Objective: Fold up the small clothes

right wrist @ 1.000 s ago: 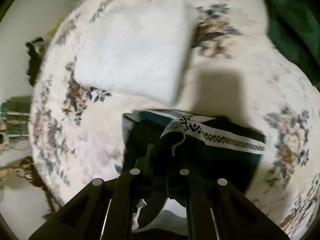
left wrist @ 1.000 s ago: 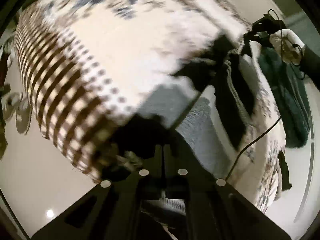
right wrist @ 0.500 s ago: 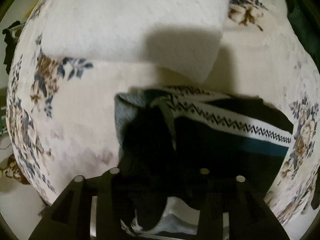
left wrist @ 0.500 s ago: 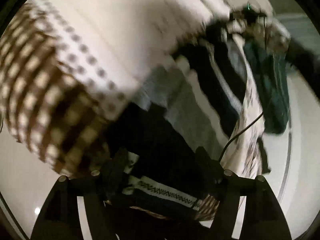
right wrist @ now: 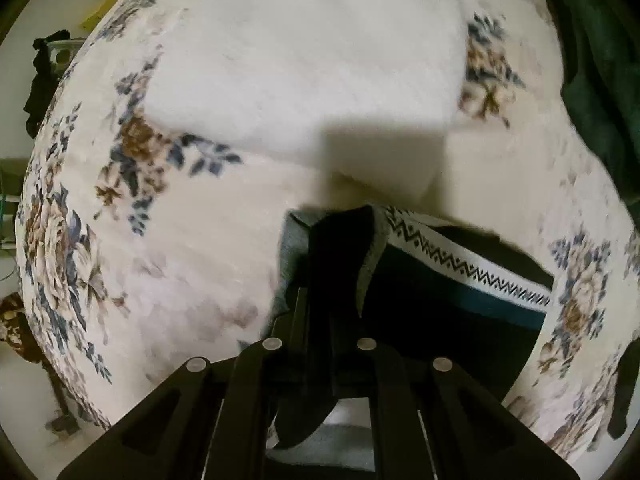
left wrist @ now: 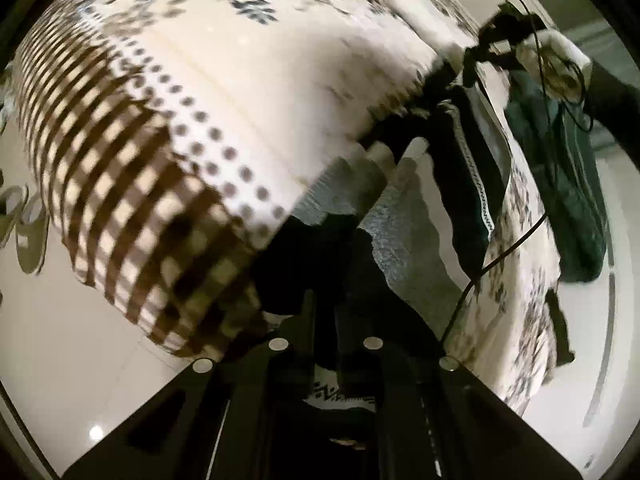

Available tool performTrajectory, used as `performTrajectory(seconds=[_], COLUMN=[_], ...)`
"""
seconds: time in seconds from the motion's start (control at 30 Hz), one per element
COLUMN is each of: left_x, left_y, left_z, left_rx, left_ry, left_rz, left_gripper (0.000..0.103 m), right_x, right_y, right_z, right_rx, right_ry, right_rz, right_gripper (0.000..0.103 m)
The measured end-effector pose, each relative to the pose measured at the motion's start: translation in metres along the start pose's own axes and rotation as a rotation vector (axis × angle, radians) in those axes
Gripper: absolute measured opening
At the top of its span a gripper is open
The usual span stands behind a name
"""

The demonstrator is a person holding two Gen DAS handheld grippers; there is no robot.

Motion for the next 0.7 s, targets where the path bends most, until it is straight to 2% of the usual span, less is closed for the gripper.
performTrajectory(seconds=[0.1, 0.2, 0.27, 0.3, 0.33, 0.37, 0.4, 0.53, 0.63, 0.7], left_x=[-0.008, -0.008, -0.008, -0.009, -0.01, -0.01, -0.011, -0.009, -0.011, -0.013], left_y=[0.017, 0.031, 0.039, 0.042, 0.044, 0.048, 0.051, 0.058, 0.051, 0.047], left_z=[0.008, 0.029, 0.041, 0.041, 0.038, 0.034, 0.031, 0.017, 0.012, 0.014], left_rx=[0.001, 0.001, 0.046, 0.044, 0.03, 0.046, 0.069, 0.117, 0.137, 0.145], left_ry=[0.014, 0.055, 0.102, 0.114, 0.12, 0.125, 0.126, 0.135, 0.136, 0.137], left_rz=[-0.034, -0.07, -0.098, -0.095, -0.096, -0.106, -0.116, -0.139, -0.129, -0.1], left_gripper=[0.005, 0.007, 0.011, 0.018, 0.04, 0.05, 0.062, 0.064, 0.064, 0.064], right_x=[-0.014, -0.011, -0.004, 0.0, 0.007, 0.012, 0.024, 0.091, 0.18, 0.238], right_y=[0.024, 0.034, 0.029, 0.025, 0.021, 0.019, 0.015, -0.017, -0.054, -0.072], right_z=[0.016, 0.047, 0.058, 0.056, 0.049, 0.044, 0.033, -0.019, -0.051, -0.057], right_rx=[0.006, 0.024, -0.04, -0.061, -0.1, -0.121, -0.143, -0.255, -0.323, -0.349], right_ry=[0.005, 0.054, 0.095, 0.09, 0.085, 0.084, 0.081, 0.046, 0.062, 0.095], right_rz=[-0.002, 0.003, 0.048, 0.063, 0.061, 0.055, 0.046, 0.077, 0.168, 0.243], right_gripper=[0.007, 0.009, 0.013, 0.026, 0.035, 0.058, 0.075, 0.076, 0.076, 0.076])
Point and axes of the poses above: each gripper's, at about its wrist camera, not at the fingertips, and z roughly the way its jaws point, y to its left, x to its underside, the point moved 1 cm from there along z, roughly the way its jaws point, and after that the axes turned 9 degrees about -y, right-handed, at the moved point
